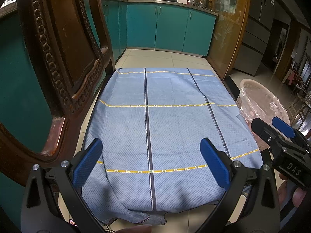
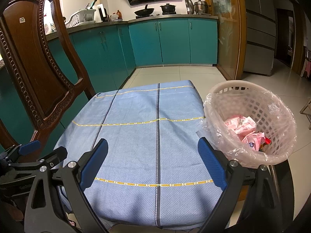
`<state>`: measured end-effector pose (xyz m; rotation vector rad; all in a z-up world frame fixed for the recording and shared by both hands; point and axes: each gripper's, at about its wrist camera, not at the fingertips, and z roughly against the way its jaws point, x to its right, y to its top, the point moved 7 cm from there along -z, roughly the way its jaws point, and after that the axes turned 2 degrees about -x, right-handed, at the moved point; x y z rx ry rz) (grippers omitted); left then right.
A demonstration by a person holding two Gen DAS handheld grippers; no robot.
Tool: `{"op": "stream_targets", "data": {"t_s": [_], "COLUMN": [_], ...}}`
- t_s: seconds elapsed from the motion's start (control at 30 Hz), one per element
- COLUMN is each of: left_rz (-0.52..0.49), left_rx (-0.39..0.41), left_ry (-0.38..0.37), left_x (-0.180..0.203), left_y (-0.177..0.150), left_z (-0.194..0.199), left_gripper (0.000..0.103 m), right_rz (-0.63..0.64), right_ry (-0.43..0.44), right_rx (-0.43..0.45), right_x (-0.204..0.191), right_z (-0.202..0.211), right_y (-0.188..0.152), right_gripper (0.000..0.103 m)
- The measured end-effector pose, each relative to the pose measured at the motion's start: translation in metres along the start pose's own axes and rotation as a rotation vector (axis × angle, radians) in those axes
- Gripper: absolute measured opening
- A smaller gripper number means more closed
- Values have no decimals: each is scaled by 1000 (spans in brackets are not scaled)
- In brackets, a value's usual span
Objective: Collect trash
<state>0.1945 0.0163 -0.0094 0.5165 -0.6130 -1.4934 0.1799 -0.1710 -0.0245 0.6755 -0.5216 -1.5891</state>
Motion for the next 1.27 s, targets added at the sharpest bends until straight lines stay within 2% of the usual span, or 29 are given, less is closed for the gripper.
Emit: {"op": "stream_targets", "data": {"t_s": [0.87, 1.03, 1.27], "left_rz": [-16, -3, 14], "left_rx": [15, 12, 0], "left_ry": [6, -19, -30], "left_x": [3, 4, 0], "left_y": [1, 1, 2], "left_z": [5, 6, 6], "left_gripper": [100, 100, 100], "right_rz": [1, 1, -2], "right_ry": [0, -8, -6], "right_rx": [-1, 3, -8], "right_x": [0, 3, -3], "right_z": [-1, -2, 0], "right_y": [-1, -3, -22], "right_gripper": [91, 91, 91]}}
